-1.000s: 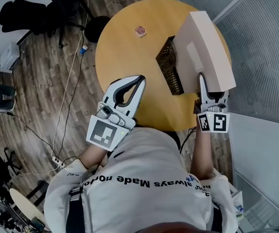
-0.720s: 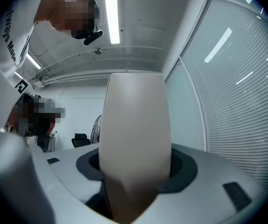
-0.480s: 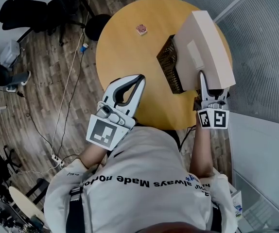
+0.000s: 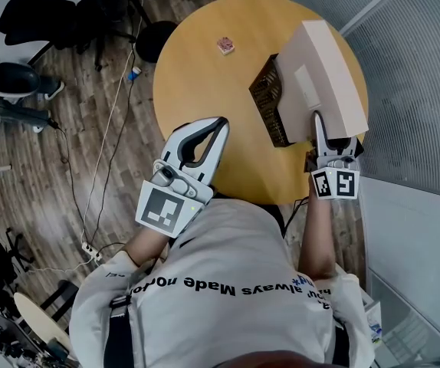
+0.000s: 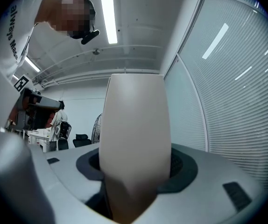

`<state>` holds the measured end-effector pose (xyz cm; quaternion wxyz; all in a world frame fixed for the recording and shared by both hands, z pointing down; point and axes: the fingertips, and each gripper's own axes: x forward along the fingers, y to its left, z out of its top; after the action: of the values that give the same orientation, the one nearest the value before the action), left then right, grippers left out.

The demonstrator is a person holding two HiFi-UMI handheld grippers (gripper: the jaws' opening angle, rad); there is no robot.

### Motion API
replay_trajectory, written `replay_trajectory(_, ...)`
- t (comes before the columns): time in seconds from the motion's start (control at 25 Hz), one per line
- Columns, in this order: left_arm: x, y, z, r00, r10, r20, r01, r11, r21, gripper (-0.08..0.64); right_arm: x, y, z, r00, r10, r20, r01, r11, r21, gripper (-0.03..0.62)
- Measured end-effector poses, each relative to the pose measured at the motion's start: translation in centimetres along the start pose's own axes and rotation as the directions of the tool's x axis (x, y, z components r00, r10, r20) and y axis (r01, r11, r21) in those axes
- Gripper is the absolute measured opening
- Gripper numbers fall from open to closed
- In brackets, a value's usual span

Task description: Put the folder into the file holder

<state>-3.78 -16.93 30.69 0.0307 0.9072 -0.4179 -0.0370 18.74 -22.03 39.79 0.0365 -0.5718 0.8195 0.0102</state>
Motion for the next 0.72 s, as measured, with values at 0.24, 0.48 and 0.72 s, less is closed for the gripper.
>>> replay_trajectory(0.24, -0.1, 0.2, -0.1, 1.000, 0.003, 0.003, -0.003, 1.000, 0.002, 0.025, 0.0, -0.2, -0.8, 1.000, -0.005, -0.001, 0.005, 1.000, 0.015, 0.282)
replay_trajectory(0.48, -0.3, 0.5, 0.0, 1.000, 0.004, 0.004, -0.004, 1.000, -0.001, 0.025, 0.3, -0.4, -1.5, 1.000, -0.011, -0.010, 0.011, 1.000, 0.021, 0.282)
replay_trajectory(0.72, -0.6, 0.7, 0.1, 1.000, 0.009, 0.007, -0.009, 1.000, -0.002, 0.025, 0.1, -0.4, -2.1, 1.000, -0.004, -0.010, 0.004, 0.999, 0.041, 0.282)
